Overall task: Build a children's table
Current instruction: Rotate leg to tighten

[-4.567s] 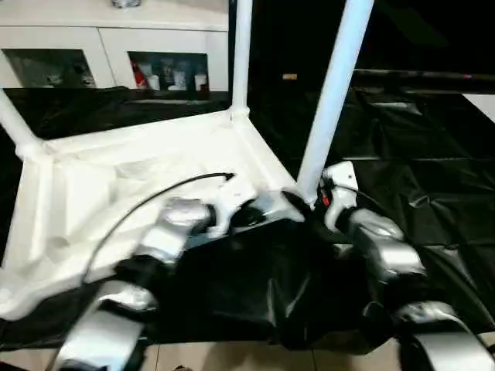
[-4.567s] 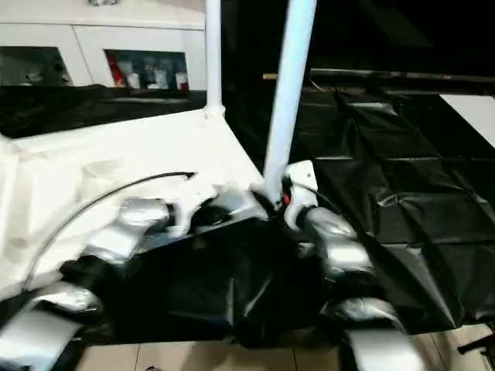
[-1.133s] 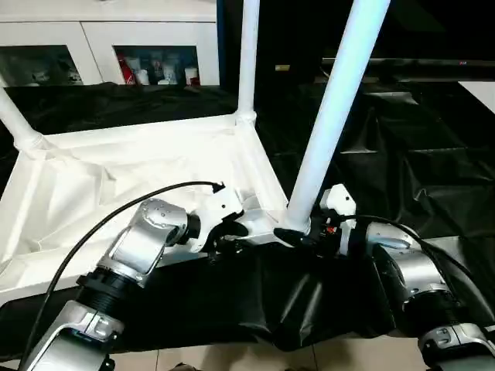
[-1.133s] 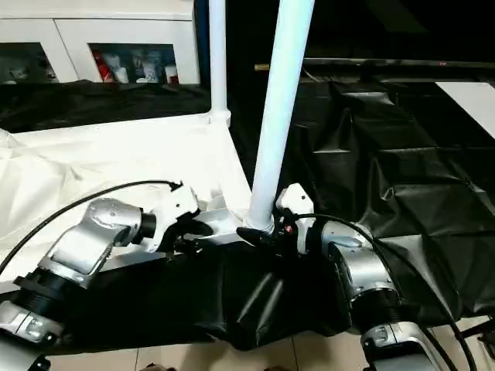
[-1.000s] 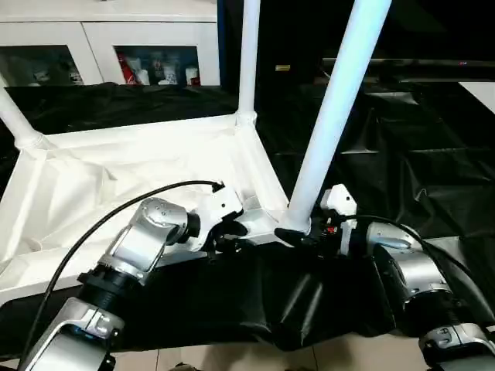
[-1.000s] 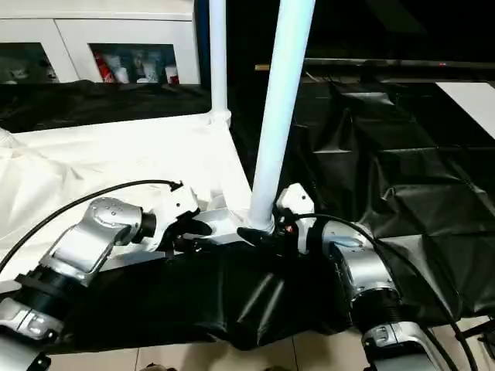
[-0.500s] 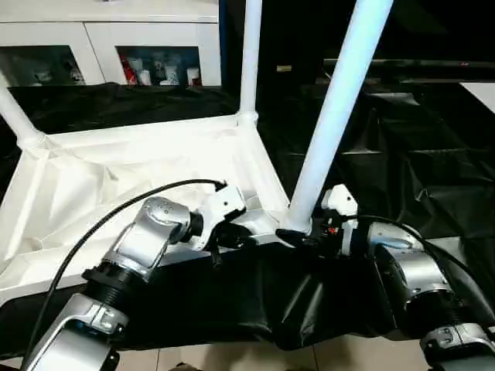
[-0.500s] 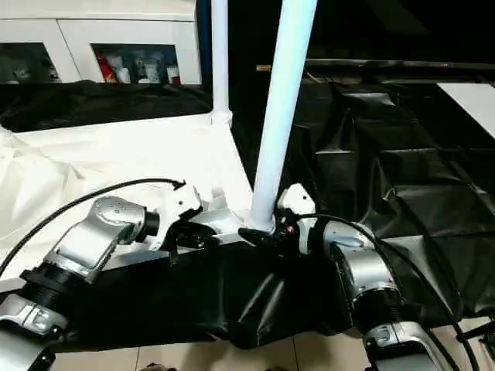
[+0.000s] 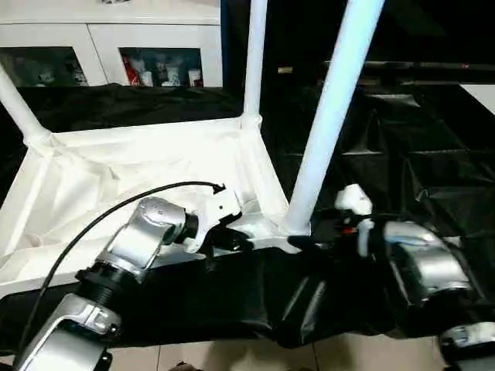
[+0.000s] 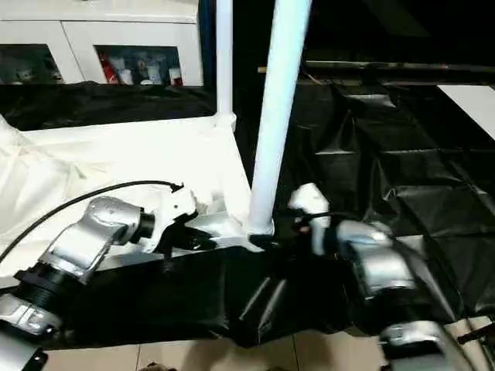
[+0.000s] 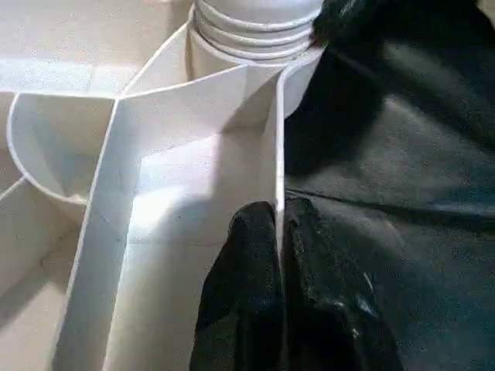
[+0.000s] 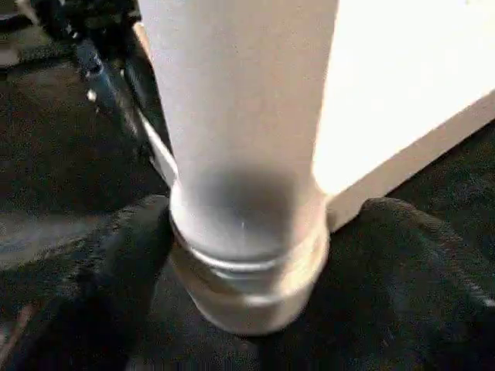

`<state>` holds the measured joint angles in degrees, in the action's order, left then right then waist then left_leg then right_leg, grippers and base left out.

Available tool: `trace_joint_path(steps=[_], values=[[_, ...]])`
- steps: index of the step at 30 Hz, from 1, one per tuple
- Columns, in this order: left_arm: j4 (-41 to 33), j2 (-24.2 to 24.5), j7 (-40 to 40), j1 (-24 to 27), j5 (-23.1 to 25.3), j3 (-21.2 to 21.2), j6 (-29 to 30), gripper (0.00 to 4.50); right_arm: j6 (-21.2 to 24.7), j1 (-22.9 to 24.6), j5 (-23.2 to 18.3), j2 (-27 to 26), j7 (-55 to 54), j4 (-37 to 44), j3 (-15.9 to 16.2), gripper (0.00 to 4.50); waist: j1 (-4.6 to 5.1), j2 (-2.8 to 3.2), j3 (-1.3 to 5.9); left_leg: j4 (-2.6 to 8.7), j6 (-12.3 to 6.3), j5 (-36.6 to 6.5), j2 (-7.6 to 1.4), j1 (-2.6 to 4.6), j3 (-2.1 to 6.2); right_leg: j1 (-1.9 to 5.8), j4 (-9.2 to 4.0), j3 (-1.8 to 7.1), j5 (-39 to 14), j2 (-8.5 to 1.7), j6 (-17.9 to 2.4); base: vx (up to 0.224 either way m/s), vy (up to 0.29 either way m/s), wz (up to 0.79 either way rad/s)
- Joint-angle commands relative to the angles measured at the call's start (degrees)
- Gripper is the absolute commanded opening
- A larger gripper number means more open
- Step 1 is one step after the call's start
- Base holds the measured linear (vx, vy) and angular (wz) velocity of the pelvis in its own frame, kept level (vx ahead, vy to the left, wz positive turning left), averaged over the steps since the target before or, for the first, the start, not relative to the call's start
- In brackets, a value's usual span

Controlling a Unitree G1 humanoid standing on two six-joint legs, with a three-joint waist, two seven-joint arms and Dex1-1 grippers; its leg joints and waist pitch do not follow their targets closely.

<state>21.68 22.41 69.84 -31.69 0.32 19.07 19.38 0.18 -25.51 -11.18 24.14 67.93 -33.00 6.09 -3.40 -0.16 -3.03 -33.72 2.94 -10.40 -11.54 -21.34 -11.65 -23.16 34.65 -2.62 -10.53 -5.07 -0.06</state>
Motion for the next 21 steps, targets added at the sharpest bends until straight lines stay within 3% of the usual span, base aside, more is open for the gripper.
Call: trace_joint_path(steps=[1,6,8,21], values=[[0.5,0.1,2.3,-0.5,-2.1,0.0,-2.2,0.0,-2.1,0.1,1.5,0.8,0.5,1.3,0.6,4.42,-0.11,-0.39,3.82,3.45,-4.11,-9.8,-1.65,0.81,0.63,2.79,-3.32,1.76,-5.7,-2.62,-16.2,0.0,0.0,0.0],[1.9,0.3,2.8,-1.1,-2.0,0.1,-3.5,0.0,-2.7,-0.7,2.5,0.3,0.0,0.0,1.6,4.42,-0.05,-0.45,3.5,3.72,-2.14,-13.7,-1.66,0.94,0.82,2.49,-3.99,1.91,-13.4,-2.76,-14.2,0.0,0.0,0.0],[2.4,0.2,3.0,-1.2,-2.0,0.0,-4.0,0.0,-2.8,-1.1,2.7,0.0,-0.3,-0.6,1.9,4.42,-0.02,-0.42,3.5,3.79,-1.86,-14.1,-1.67,1.04,0.84,2.39,-4.04,1.94,-14.1,-2.73,-13.9,0.0,0.0,0.0],[4.9,-0.5,2.8,-1.5,-2.1,-0.5,-6.0,0.0,-3.8,-2.3,2.0,-2.9,0.5,-3.1,2.1,3.26,-0.04,-0.72,3.67,3.65,-2.71,-12.2,-1.69,0.85,0.75,2.49,-3.65,1.94,-11.2,-2.69,-14.4,0.0,0.0,0.0]])
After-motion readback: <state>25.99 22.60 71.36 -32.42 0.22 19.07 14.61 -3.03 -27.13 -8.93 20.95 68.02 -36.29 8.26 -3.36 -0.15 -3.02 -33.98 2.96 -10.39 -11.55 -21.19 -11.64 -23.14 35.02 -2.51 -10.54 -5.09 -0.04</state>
